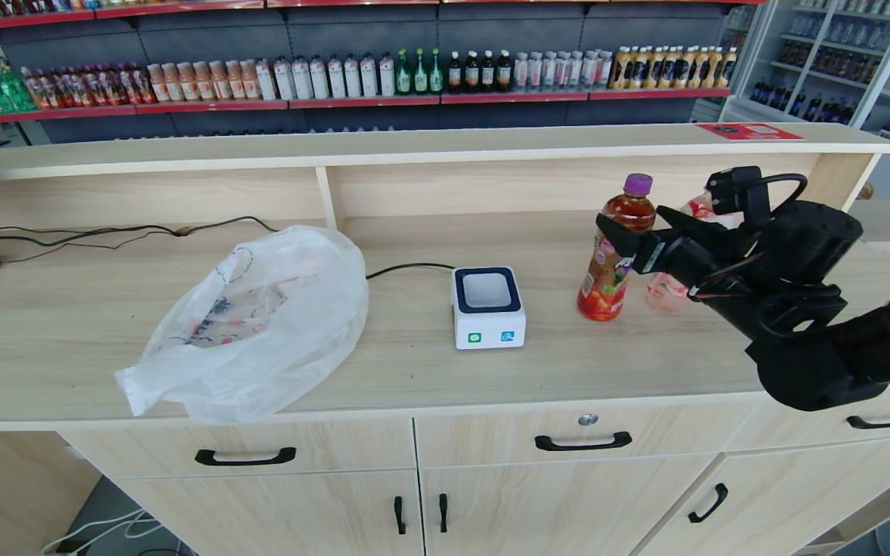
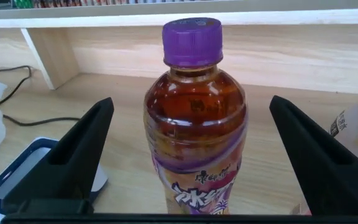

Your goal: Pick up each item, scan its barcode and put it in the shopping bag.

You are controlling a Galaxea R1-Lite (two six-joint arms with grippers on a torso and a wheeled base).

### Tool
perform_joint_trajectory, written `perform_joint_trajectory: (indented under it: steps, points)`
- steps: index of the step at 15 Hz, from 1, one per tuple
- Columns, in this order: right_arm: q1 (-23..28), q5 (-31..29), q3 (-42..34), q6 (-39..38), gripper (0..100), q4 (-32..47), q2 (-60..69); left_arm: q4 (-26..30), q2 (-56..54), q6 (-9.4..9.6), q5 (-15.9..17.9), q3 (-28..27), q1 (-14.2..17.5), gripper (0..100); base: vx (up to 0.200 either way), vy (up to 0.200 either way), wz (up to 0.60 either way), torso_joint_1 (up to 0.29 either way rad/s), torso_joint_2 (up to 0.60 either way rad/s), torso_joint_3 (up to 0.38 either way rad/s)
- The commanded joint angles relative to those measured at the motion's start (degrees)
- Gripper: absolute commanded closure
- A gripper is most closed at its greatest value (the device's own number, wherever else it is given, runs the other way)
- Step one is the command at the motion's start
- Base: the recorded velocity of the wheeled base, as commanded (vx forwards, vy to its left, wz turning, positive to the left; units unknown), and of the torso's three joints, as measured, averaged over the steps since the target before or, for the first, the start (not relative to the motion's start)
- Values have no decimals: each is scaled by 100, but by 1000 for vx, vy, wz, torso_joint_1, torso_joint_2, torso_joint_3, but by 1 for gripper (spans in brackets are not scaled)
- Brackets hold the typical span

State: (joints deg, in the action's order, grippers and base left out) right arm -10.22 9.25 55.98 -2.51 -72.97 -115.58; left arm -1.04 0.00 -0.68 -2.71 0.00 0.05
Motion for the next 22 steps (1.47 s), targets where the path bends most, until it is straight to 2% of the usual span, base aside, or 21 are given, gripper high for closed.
perform_joint_trajectory:
  steps: [1, 8, 22]
  points:
    - [2, -11, 1, -4, 0, -77, -149, -2, 0, -2, -2, 0, 4, 0, 0, 0, 0, 0, 0, 0]
    - [20, -2, 229, -118, 0, -753, -940, 7, 0, -2, -2, 0, 4, 0, 0, 0, 0, 0, 0, 0]
    - [37, -99, 616, -320, 0, -797, -1494, 7, 0, -2, -2, 0, 4, 0, 0, 0, 0, 0, 0, 0]
